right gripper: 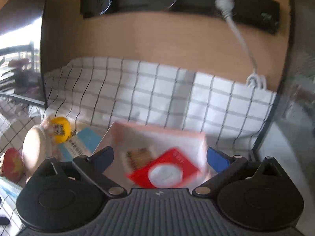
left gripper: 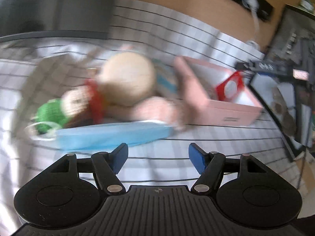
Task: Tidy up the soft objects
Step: 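Grasp the blue face mask with the left gripper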
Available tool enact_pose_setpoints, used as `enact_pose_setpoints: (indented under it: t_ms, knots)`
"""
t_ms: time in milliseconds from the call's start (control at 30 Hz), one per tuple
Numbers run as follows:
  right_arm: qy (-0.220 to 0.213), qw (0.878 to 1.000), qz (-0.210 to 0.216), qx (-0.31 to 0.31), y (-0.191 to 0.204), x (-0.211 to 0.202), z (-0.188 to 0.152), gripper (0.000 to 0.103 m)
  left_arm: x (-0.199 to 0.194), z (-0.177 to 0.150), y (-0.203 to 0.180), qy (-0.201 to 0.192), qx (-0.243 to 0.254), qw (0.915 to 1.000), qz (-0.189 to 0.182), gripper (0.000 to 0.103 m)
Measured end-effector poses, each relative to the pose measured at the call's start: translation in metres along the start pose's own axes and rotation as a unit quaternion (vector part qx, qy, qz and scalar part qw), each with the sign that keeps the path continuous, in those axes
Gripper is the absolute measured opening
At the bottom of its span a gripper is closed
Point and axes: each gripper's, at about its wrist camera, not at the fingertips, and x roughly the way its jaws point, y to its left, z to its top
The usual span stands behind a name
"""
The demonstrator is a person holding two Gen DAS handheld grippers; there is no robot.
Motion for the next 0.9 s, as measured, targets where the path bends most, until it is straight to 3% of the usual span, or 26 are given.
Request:
enact_pose_setpoints:
  t_ms: [67,167,233,367,500,600,700,733,767,900]
  knots:
    - [0.012,1.000,0.011,-0.019,0.017,0.000,-0.007,0.101,-0.004,-0.003,0.010,-0.011,0.021,0.9990,0.037,0.073]
    - [0.019,0.995,0.020,-0.093,0.050,-0.012,-0.023,0.101,-0.003,-0.004,0.007,-0.014,0.113,0.9911,0.069,0.073]
    - [0.018,0.990,0.025,-0.135,0.071,-0.023,-0.034,0.101,-0.001,-0.001,0.000,-0.018,0.187,0.9806,0.057,0.073]
    - [0.029,0.984,0.050,-0.168,0.093,-0.047,-0.057,0.101,0.014,0.011,-0.009,-0.001,0.286,0.9580,0.018,0.073]
    - [0.034,0.983,0.045,-0.176,0.095,-0.069,-0.072,0.101,0.040,0.027,-0.011,0.037,0.328,0.9438,0.018,0.073]
    - [0.037,0.983,0.040,-0.174,0.091,-0.082,-0.081,0.101,0.058,0.033,-0.006,0.078,0.337,0.9383,-0.002,0.071]
    - [0.044,0.986,0.034,-0.158,0.084,-0.091,-0.088,0.101,0.079,0.036,0.000,0.118,0.327,0.9371,-0.031,0.058]
    - [0.046,0.987,0.033,-0.153,0.082,-0.092,-0.089,0.101,0.084,0.037,0.003,0.130,0.313,0.9399,-0.038,0.038]
    - [0.048,0.988,0.031,-0.147,0.081,-0.094,-0.090,0.101,0.087,0.039,0.007,0.135,0.297,0.9442,-0.043,0.030]
    - [0.049,0.990,0.030,-0.132,0.076,-0.096,-0.092,0.101,0.084,0.042,0.019,0.141,0.219,0.9639,-0.057,0.020]
